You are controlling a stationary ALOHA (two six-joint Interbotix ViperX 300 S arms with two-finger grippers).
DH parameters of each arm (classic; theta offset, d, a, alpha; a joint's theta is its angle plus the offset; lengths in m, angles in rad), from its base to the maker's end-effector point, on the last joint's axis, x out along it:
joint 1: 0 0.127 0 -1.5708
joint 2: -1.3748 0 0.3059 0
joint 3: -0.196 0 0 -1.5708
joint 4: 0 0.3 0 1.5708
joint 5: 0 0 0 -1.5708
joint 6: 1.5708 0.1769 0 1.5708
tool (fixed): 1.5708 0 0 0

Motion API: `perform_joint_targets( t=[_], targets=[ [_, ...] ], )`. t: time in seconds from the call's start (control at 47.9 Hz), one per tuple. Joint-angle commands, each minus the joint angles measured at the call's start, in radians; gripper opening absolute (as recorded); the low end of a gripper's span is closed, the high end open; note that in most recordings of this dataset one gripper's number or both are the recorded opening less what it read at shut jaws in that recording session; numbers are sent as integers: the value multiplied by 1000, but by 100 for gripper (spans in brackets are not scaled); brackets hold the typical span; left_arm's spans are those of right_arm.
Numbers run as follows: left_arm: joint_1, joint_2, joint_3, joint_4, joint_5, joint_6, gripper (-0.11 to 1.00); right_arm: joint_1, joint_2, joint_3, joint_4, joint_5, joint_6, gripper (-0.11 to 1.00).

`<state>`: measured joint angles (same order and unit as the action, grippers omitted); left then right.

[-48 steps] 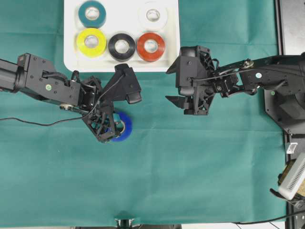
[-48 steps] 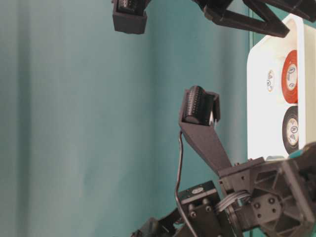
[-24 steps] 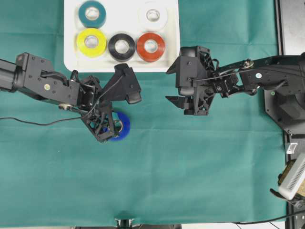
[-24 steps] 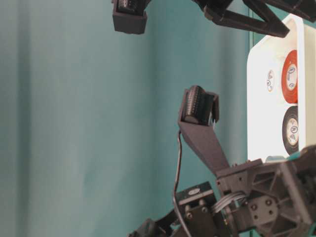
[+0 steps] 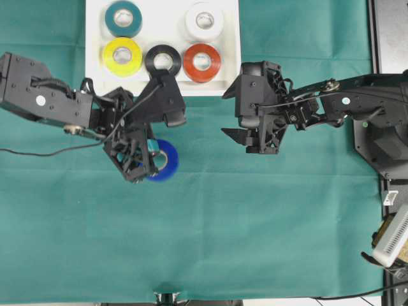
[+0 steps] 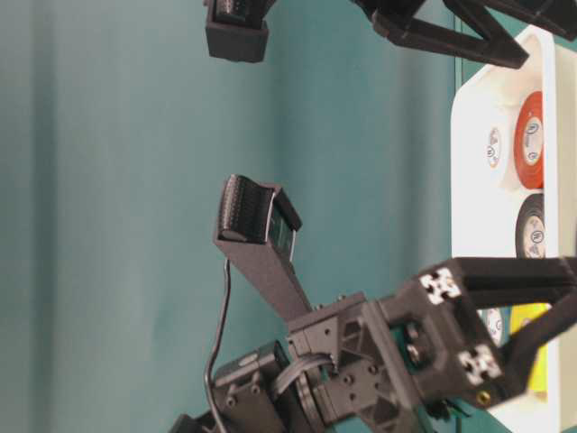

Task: Put the tape alternately from left to right into the white case.
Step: 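Carry the blue roll into the tray's top middle and release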

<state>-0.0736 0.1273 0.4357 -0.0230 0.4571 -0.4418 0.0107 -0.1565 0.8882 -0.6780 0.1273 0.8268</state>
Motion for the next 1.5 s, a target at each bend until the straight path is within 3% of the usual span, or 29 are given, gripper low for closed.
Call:
perform_joint_targets(
  t=[0.0,0.104,0.397,0.835,1.107,1.483],
  targets=[
    [29,-38,-15,5,0,2,27,2,-20,-17,-3,-5,2,86],
    [61,-41,-21,6,0,20,27,3,-20,-17,-3,-5,2,86],
    [178,-46,-55,6,0,161,27,3,-20,-17,-3,-6,2,86],
    [365,-21,-100,6,-6,293,27,3,-20,-17,-3,-6,3,86],
    [451,31,-140,6,-32,330,27,2,-20,-15,-3,-6,5,86],
    [506,71,-161,5,-61,399,27,2,-20,-18,-3,-6,6,86]
  ],
)
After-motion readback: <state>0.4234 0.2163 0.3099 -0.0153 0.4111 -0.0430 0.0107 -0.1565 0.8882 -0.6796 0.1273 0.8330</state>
